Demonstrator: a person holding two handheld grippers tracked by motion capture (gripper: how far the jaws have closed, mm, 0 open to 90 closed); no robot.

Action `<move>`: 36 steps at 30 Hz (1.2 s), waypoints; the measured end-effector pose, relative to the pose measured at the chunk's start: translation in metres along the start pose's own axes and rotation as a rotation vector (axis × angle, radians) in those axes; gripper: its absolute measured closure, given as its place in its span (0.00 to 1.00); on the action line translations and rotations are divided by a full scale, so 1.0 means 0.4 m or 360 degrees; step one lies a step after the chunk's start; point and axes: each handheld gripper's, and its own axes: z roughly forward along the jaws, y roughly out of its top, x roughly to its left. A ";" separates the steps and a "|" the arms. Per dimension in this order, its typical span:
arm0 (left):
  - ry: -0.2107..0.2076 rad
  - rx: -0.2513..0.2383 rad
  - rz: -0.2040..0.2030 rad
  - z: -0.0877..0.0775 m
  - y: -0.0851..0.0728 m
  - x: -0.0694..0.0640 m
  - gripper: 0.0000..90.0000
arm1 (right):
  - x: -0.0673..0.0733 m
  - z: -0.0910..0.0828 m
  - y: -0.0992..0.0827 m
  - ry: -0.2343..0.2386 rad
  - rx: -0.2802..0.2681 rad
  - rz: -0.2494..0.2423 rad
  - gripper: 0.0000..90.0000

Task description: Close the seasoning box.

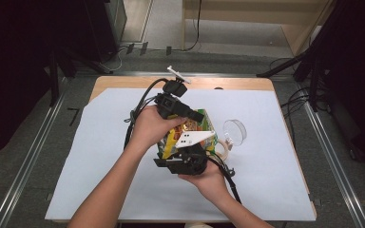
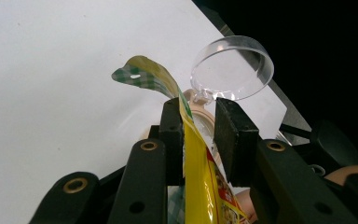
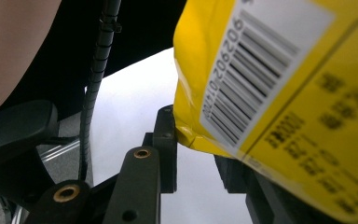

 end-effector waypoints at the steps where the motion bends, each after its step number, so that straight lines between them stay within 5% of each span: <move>1: 0.0000 0.0001 0.0000 0.000 0.000 0.000 0.81 | 0.000 0.000 0.000 0.0000 -0.0002 0.0002 0.81; 36: -0.0011 -0.0006 -0.0004 0.003 0.004 0.003 0.81 | -0.003 -0.001 0.002 -0.0009 0.0002 0.0013 0.81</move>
